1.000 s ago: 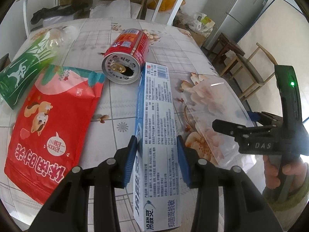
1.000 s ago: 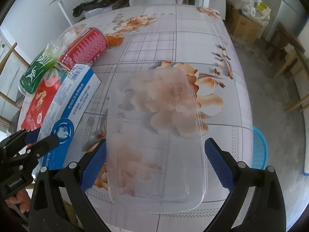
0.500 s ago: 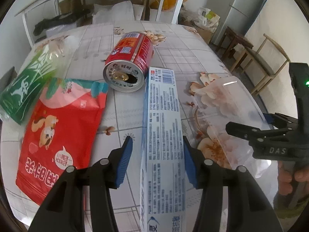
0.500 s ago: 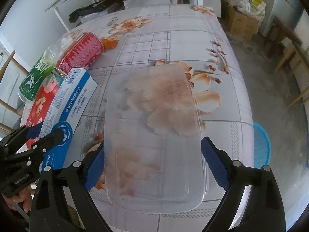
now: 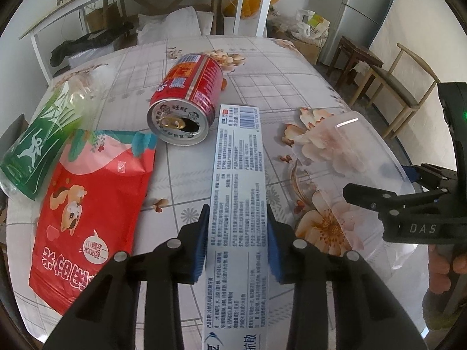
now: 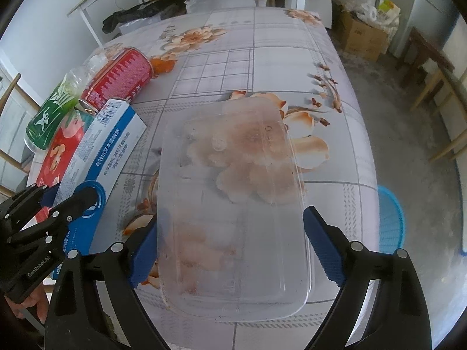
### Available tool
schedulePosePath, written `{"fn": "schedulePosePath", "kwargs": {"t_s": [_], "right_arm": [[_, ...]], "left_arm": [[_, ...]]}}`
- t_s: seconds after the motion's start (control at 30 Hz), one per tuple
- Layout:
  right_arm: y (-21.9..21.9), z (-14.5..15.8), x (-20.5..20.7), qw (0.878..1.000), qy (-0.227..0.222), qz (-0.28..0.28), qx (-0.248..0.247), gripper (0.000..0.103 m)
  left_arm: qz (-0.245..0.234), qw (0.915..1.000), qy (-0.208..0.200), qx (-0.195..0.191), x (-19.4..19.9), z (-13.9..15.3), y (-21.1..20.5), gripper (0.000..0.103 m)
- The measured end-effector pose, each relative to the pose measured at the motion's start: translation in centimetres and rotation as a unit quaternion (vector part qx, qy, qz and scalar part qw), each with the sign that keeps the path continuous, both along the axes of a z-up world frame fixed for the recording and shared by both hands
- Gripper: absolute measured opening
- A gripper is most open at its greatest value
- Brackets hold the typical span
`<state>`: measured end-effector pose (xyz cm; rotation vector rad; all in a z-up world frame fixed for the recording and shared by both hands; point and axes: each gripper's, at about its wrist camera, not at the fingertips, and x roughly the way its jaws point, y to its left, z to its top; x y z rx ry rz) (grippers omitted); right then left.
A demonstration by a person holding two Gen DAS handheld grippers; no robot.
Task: Collect trash
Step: 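Lift the toothpaste box and the clear container off the table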
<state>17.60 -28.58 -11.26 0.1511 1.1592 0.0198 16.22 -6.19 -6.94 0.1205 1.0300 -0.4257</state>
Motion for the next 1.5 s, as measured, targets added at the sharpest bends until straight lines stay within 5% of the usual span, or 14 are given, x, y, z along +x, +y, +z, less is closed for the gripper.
{"fn": "schedulePosePath", "kwargs": {"t_s": [1.5], "right_arm": [[-1.0, 3.0, -1.5, 0.999, -0.040, -0.015, 0.004, 0.082]], "left_arm": [[-0.003, 0.9989, -0.041, -0.024, -2.2, 3.1, 0.5, 0.033]]}}
